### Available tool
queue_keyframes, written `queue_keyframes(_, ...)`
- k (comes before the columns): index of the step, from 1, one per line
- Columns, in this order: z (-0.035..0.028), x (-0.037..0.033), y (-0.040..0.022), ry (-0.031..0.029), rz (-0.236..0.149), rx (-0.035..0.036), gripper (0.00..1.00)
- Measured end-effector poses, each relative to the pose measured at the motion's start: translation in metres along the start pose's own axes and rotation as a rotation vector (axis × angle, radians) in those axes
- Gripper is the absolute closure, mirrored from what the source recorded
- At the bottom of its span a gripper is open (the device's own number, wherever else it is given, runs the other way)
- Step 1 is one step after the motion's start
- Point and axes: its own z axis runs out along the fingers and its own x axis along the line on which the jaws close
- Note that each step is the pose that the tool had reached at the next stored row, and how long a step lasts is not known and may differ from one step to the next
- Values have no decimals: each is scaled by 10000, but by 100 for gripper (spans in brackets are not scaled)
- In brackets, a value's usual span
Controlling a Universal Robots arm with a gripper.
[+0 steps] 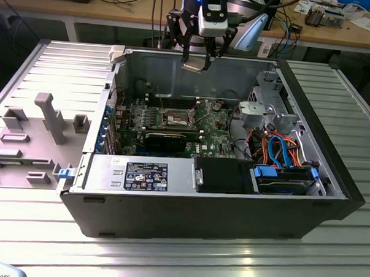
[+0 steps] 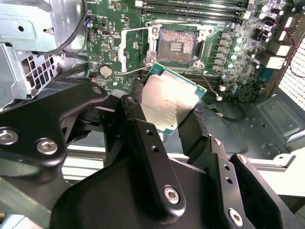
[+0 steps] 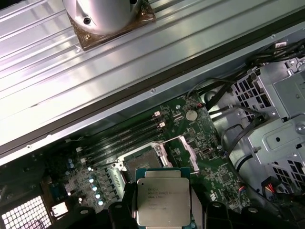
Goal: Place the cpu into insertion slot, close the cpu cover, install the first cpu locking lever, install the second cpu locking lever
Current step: 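Place the cpu into insertion slot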
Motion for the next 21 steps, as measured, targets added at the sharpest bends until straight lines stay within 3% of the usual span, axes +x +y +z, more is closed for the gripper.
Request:
queue_keyframes(11, 6, 1, -1, -38, 420, -10, 46)
queue_keyframes(21, 35, 0, -4, -139, 1549, -30, 46)
